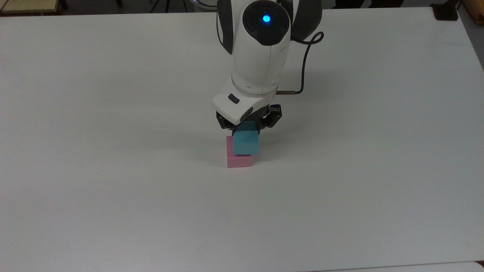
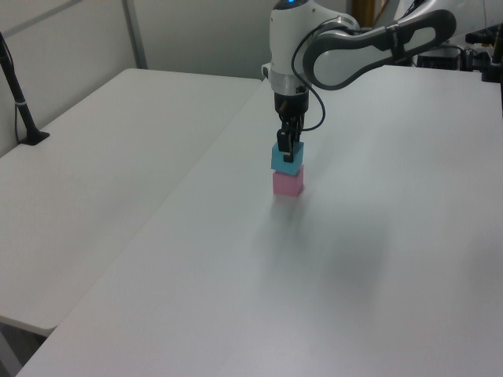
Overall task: Put blue cube on pink cube
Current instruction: 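Open the gripper to release the light-blue cube on the pink cube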
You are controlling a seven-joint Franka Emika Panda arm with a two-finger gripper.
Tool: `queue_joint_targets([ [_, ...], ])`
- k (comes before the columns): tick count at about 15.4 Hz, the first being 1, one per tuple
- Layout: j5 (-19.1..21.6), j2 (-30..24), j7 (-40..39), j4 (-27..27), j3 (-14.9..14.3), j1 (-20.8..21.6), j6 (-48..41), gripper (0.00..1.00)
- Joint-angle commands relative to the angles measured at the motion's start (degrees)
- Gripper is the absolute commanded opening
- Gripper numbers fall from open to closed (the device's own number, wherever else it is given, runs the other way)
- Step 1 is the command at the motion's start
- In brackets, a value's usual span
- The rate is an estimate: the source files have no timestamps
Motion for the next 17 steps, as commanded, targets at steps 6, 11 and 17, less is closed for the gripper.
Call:
queue_joint_targets([
  [6,-1.9,1.1,1.3,-0.9,-1.0,0.9,1.5,0.46],
  [11,-2.0,1.2,1.8,-1.6,-1.5,1.0,3.6,0.88],
  [17,-2.5,0.7,3.5,-1.5,-1.9,0.7,3.4,1.00],
])
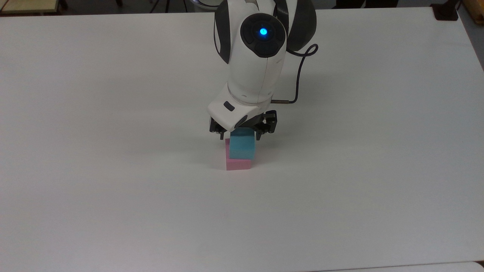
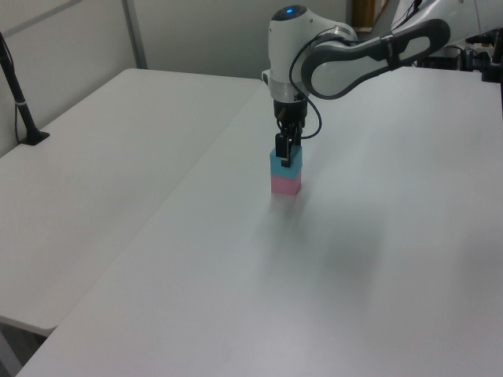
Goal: Put blue cube on pink cube
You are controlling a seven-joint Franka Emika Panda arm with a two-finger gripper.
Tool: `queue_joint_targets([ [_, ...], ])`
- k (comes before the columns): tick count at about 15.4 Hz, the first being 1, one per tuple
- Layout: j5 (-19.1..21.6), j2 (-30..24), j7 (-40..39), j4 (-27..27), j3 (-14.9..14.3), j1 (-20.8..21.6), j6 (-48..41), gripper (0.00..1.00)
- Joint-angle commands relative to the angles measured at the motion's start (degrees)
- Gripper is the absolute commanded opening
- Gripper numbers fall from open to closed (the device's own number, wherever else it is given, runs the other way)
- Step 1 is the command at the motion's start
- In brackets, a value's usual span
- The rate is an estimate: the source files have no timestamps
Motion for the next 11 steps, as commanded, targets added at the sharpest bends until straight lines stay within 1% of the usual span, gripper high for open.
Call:
queue_joint_targets([
  [1,-0.7,-1.3,1.6,-1.2,-1.1,0.6,1.5,1.00],
  [3,-0.2,-3.7,2.4,-1.3,-1.1,-0.9,1.0,1.00],
  [5,0.5,-6.7,4.2,-1.8,-1.0,-2.7,-1.8,1.00],
  [8,3.3,-12.9,4.4,-2.4,-0.8,-5.7,-8.5,1.00],
  [11,3.5,-19.3,4.1,-5.0,-0.9,-8.3,-12.6,1.00],
])
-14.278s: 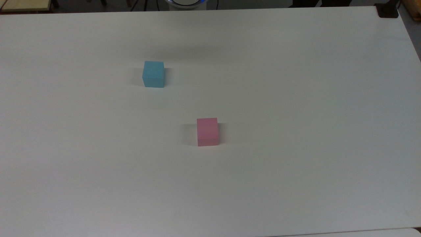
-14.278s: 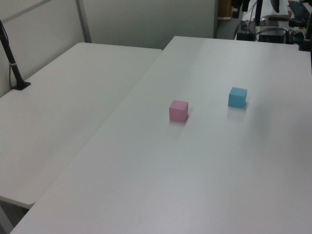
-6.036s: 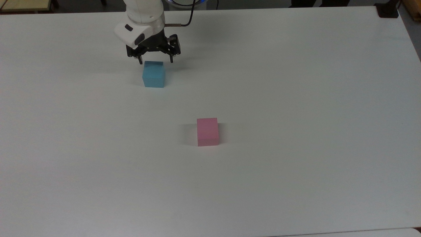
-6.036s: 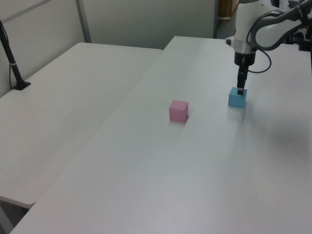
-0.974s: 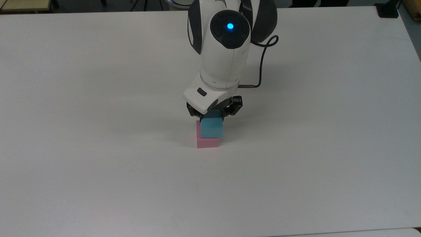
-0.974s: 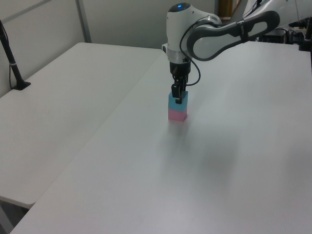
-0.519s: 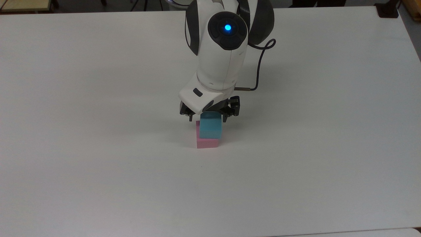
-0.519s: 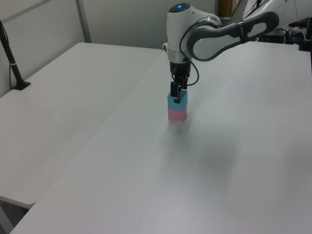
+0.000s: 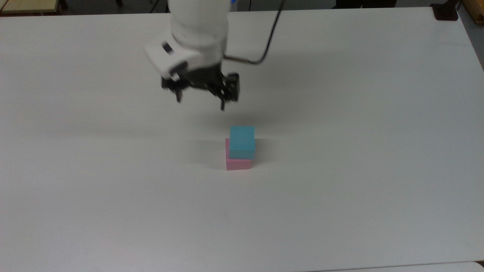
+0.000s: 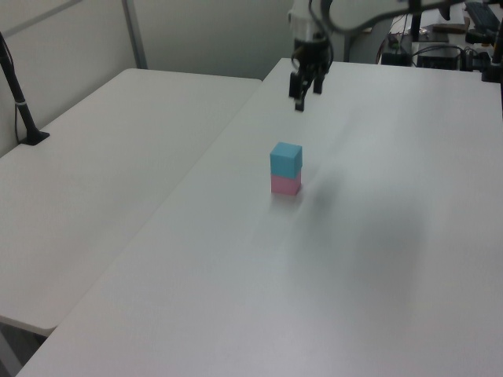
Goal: Put blue cube on pink cube
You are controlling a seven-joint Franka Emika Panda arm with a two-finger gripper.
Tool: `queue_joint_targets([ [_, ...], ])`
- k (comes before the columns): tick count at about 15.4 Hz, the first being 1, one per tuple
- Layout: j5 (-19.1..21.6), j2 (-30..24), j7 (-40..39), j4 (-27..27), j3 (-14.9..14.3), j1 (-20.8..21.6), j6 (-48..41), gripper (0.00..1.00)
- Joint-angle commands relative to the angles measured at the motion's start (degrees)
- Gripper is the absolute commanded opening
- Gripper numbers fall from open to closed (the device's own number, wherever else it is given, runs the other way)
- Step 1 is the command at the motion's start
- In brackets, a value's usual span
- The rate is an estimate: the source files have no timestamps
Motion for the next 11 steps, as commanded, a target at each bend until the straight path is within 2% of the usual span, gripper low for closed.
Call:
queue_joint_targets([
  [1,1.2,-10.6,0.8,-6.8,-0.1,-2.2,-4.4,1.00],
  [4,1.2,-17.3,0.0,-11.4,-0.1,-4.4,-5.4,1.00],
  [7,1.1,-22.6,-6.3,-16.4,-1.3,-4.1,-4.9,1.00],
  [11,1.2,-24.9,-12.7,-17.0,-3.8,-3.4,-6.6,1.00],
])
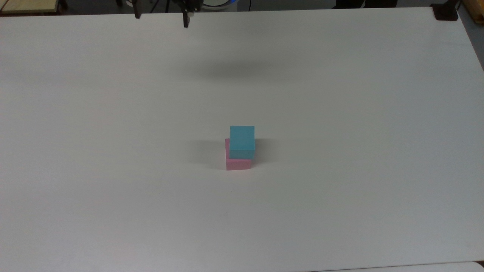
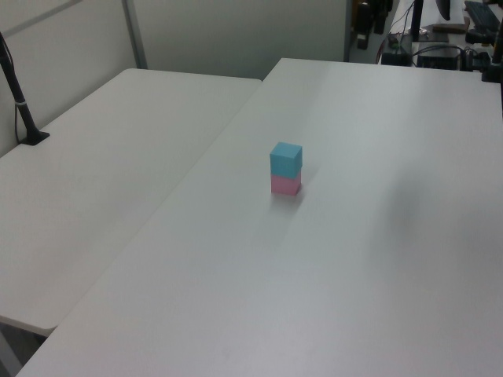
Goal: Put blue cube on pink cube
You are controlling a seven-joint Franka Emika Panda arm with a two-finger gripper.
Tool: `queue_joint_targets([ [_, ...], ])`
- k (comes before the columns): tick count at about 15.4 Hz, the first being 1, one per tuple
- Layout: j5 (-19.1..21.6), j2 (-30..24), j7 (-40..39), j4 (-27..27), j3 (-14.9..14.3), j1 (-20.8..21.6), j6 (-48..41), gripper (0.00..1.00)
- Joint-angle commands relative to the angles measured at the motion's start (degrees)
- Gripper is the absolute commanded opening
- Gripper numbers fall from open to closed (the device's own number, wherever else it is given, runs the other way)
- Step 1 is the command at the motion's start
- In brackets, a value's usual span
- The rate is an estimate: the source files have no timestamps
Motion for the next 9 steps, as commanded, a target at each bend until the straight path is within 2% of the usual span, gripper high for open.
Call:
queue_joint_targets([
  [1,1.0,-3.3,-5.2,-3.4,-2.4,1.2,-0.9,1.00],
  [4,0.4,-3.2,-9.2,-3.3,-2.5,1.1,-2.7,1.00],
  [9,0.6,-3.4,-9.6,-3.3,-3.3,0.4,-3.2,1.00],
])
